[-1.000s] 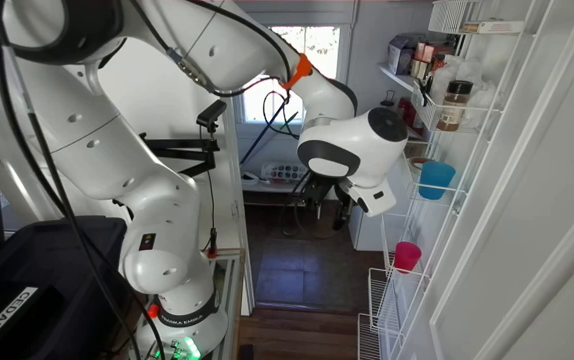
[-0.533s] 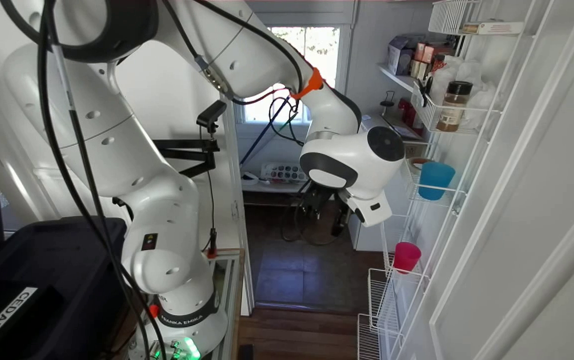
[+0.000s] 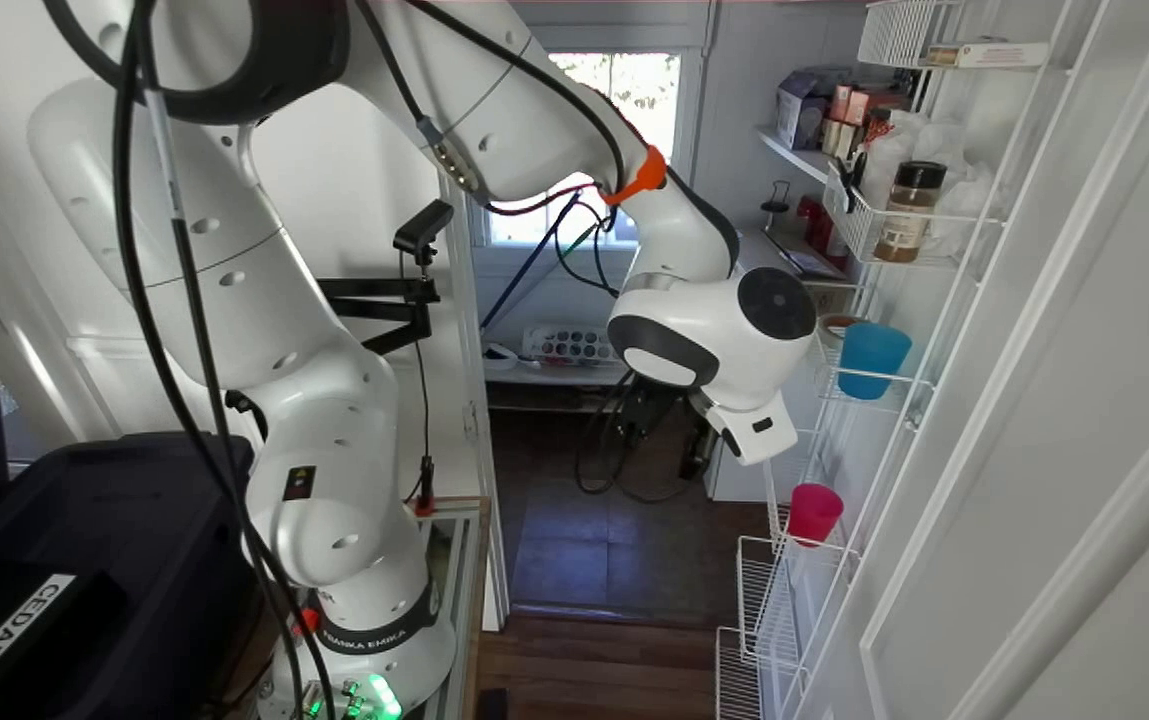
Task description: Put the pink cup in the blue cup
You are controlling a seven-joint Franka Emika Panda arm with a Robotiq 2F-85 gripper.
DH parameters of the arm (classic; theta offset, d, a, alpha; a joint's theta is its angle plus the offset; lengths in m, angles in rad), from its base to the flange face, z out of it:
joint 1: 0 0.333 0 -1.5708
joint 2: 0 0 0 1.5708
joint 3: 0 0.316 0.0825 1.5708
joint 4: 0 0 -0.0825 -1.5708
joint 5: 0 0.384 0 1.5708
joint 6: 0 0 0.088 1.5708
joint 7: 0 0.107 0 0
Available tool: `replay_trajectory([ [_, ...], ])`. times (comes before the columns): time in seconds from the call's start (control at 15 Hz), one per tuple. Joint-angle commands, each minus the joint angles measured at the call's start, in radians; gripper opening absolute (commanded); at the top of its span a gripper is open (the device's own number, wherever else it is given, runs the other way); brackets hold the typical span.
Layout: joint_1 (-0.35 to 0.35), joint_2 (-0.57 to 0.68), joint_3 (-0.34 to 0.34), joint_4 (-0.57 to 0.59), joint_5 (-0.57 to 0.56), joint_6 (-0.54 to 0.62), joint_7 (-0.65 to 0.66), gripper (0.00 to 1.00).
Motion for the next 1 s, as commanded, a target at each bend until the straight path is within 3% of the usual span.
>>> replay_trajectory([
  [0.0,0.009,0.119,-0.002,0.064,0.097,0.069,-0.124,1.0],
  [0.33,0.005,0.255,0.016,0.134,0.2,0.165,-0.276,1.0],
  [0.93,0.0,0.437,0.028,0.268,0.561,0.261,-0.666,1.0],
])
